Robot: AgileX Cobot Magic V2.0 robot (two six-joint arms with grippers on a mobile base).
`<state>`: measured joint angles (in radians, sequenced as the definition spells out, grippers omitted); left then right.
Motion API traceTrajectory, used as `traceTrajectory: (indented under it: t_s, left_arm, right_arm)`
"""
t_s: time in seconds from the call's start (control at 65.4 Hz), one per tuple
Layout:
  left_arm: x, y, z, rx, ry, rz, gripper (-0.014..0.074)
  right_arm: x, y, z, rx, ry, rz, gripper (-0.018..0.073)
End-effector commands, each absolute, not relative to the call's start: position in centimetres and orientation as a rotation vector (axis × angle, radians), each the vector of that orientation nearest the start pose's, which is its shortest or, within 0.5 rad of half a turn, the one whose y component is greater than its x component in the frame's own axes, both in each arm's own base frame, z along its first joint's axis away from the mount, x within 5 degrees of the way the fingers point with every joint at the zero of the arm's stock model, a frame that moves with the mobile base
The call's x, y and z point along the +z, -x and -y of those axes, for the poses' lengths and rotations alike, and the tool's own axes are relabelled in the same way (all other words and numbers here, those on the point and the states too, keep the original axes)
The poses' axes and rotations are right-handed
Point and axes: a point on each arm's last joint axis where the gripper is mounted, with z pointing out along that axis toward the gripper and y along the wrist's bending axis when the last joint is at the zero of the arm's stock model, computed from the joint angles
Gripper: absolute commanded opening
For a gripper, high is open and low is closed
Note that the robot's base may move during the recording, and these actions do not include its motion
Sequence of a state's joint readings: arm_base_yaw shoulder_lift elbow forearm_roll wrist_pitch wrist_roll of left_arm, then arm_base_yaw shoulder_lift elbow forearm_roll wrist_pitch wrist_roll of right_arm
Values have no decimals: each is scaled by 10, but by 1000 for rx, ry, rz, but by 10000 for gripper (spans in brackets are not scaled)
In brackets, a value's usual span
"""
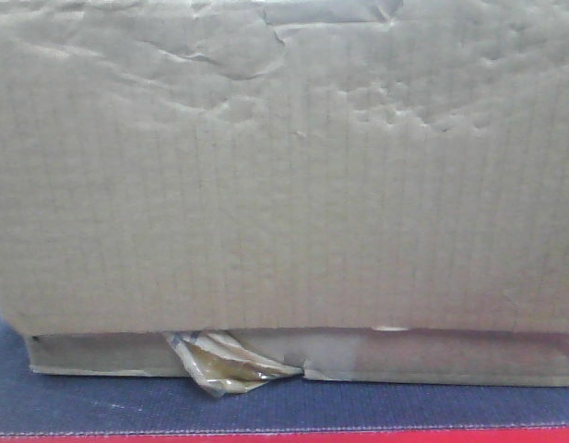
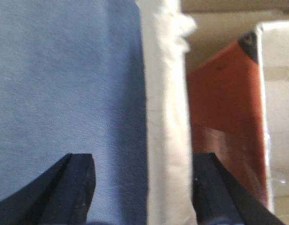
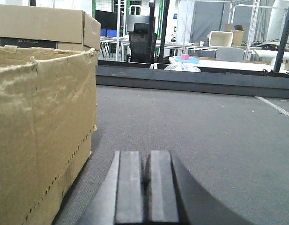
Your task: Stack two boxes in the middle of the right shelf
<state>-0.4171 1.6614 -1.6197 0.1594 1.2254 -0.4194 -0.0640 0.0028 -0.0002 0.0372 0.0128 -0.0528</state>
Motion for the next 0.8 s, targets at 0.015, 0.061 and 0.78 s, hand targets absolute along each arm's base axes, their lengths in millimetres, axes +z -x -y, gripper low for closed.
traceTrajectory:
  t_s: [0.015, 0.061, 0.78]
  left_arm:
    - [348, -326, 130, -33, -27, -2730, 339]
    - [345, -327, 131, -29, -27, -2737, 339]
    - [337, -331, 133, -33, -27, -2762, 339]
  right_arm:
    - [214, -56, 4, -66, -39, -1476, -160]
    - [214, -56, 4, -66, -39, -1476, -160]
    - [297, -43, -3, 74, -84, -1616, -160]
